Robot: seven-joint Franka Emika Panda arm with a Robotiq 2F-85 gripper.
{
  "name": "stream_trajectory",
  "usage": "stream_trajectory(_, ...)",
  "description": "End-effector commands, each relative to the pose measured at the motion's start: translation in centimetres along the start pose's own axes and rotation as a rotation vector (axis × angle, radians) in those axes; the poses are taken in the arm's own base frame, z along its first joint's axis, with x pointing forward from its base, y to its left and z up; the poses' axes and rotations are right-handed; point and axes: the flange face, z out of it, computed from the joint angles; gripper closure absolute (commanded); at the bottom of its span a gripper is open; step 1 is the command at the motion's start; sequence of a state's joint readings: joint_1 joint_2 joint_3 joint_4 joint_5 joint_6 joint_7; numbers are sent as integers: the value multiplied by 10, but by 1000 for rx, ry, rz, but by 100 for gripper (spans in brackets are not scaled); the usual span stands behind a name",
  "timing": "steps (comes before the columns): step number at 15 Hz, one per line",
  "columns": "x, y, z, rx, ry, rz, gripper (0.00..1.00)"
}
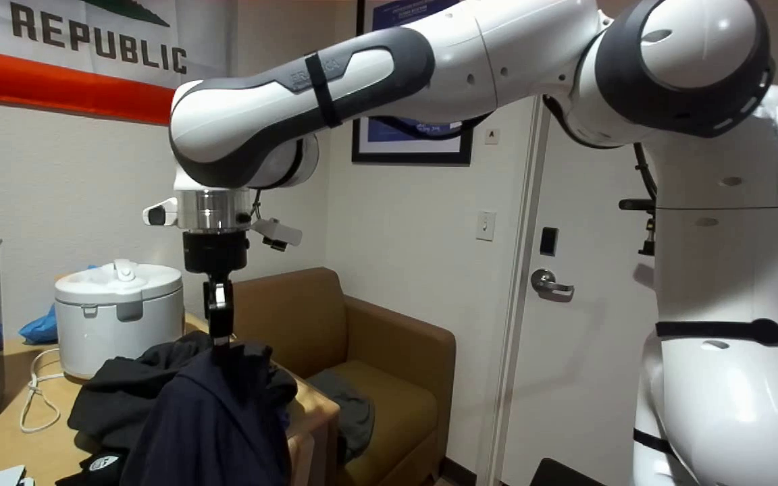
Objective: Remove the clothing from the backrest of the chair and place them on the table
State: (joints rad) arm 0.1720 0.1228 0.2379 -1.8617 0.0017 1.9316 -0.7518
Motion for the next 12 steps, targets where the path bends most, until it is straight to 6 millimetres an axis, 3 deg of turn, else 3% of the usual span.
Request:
stream_trajectory(1,-22,-17,-48,-109,17,51,97)
stream_trajectory(7,-43,-37,-124,-288,25,104,97)
stream_trajectory(12,-56,-49,-166,-408,18,128,97)
